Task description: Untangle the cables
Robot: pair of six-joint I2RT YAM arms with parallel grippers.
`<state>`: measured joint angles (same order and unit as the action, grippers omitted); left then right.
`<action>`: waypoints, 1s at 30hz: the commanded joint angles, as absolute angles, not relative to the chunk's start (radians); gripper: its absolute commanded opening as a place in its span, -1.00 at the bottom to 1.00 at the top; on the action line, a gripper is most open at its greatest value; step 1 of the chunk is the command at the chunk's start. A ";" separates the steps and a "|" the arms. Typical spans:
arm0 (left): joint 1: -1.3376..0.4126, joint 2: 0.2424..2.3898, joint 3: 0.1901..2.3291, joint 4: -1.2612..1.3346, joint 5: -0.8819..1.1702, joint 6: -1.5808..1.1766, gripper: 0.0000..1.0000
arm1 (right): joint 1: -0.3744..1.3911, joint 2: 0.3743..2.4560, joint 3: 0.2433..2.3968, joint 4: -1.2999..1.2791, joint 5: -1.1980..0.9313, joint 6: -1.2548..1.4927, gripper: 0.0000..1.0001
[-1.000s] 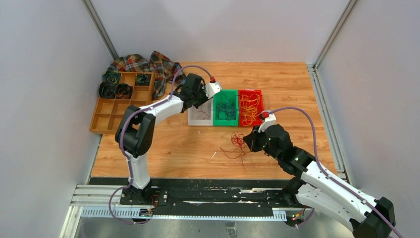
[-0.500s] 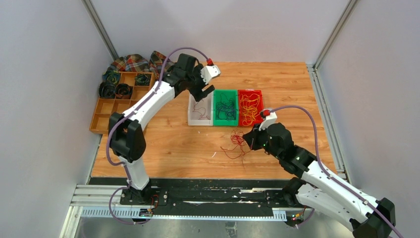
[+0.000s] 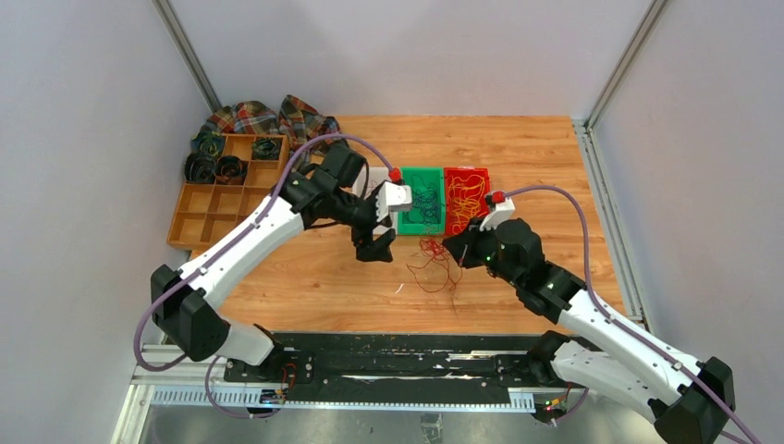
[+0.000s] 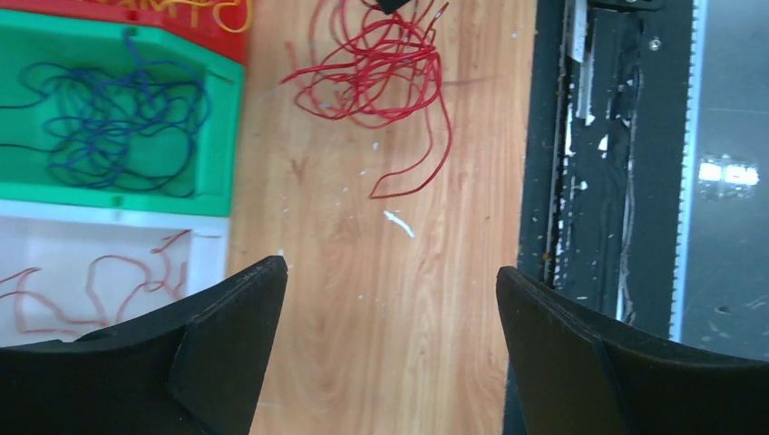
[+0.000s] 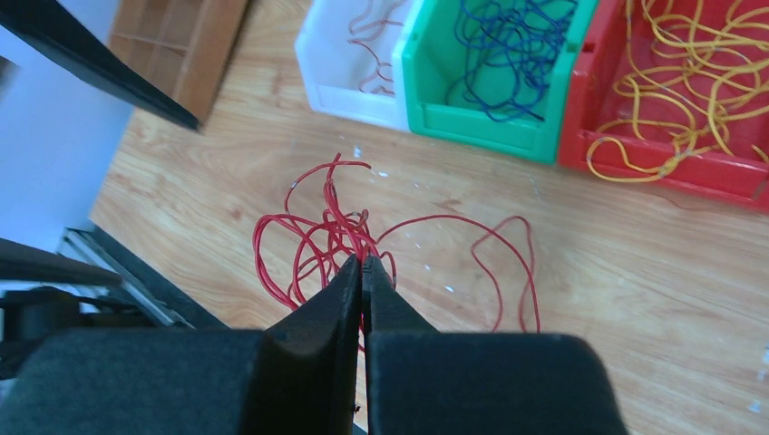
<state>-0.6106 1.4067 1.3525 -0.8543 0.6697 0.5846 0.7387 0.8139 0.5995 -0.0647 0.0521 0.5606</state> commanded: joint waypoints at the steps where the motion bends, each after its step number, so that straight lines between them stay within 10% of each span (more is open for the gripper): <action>1: -0.651 1.441 1.363 -0.816 0.695 0.498 0.79 | 0.751 0.821 0.676 0.005 0.023 0.651 -0.99; 16: -0.764 1.426 1.545 -0.747 0.451 0.377 0.12 | 0.750 0.890 0.761 0.067 -0.084 0.735 -0.99; 30: -0.759 1.400 1.503 -0.803 0.494 0.345 -0.08 | 0.751 0.867 0.755 0.086 -0.135 0.710 -0.99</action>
